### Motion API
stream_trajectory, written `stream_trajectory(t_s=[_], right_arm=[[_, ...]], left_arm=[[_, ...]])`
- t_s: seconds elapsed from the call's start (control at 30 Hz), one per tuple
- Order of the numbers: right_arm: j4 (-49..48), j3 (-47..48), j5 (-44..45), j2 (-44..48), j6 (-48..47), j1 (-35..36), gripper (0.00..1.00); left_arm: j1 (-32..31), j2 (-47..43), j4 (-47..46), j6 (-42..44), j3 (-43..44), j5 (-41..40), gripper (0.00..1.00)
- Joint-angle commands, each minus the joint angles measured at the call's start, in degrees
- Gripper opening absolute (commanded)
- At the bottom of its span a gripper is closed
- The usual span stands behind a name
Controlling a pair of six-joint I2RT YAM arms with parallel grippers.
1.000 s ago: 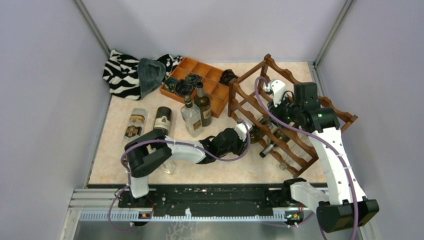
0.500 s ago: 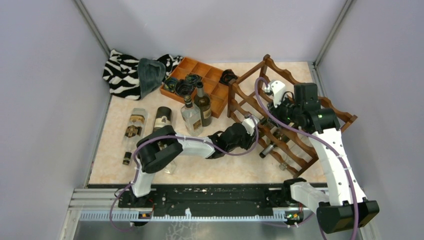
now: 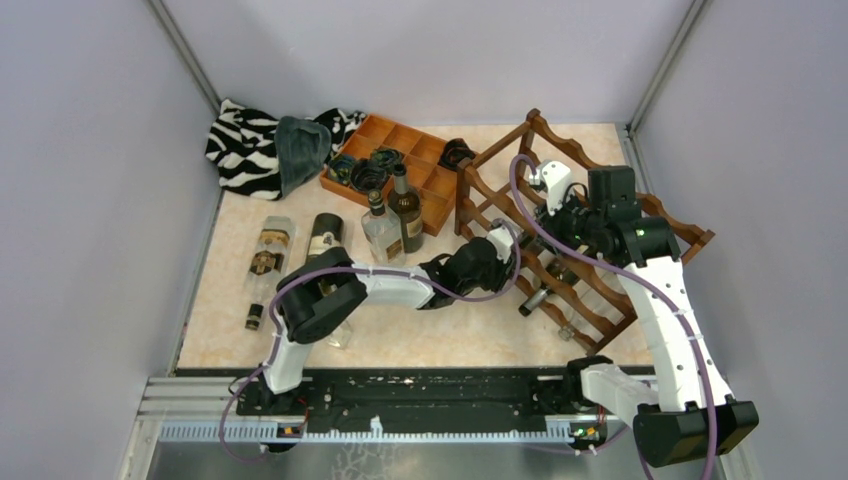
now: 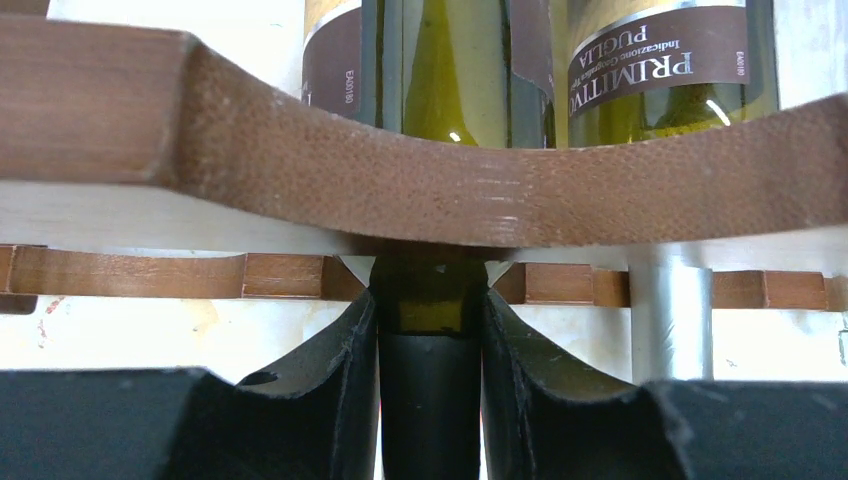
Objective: Put the wine bottle on the wine rack
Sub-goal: Place the wine bottle in the wine rack.
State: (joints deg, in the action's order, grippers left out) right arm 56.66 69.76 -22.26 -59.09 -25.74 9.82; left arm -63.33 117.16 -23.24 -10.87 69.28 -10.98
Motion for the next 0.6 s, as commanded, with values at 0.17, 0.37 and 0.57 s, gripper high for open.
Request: stream_trajectory(t_s=[0.17,0.37,0.57], right_arm=[[-3.8,1.5,-8.2,2.8,1.8,0.3,0.0],[-3.9,1.5,-8.3,3.0,1.8,0.3,0.0],[-4.1,1.0,-8.5,3.1,1.9,0.3,0.0]], left_arm=[[0.2,1.9,-4.4,-1.8,6.4,-2.3,0.0],[0.3,3.1,-4.2,-1.8,8.1,-2.5,0.0],[0.6,3.9,-4.6,-2.3,9.1,-1.9,0.0]])
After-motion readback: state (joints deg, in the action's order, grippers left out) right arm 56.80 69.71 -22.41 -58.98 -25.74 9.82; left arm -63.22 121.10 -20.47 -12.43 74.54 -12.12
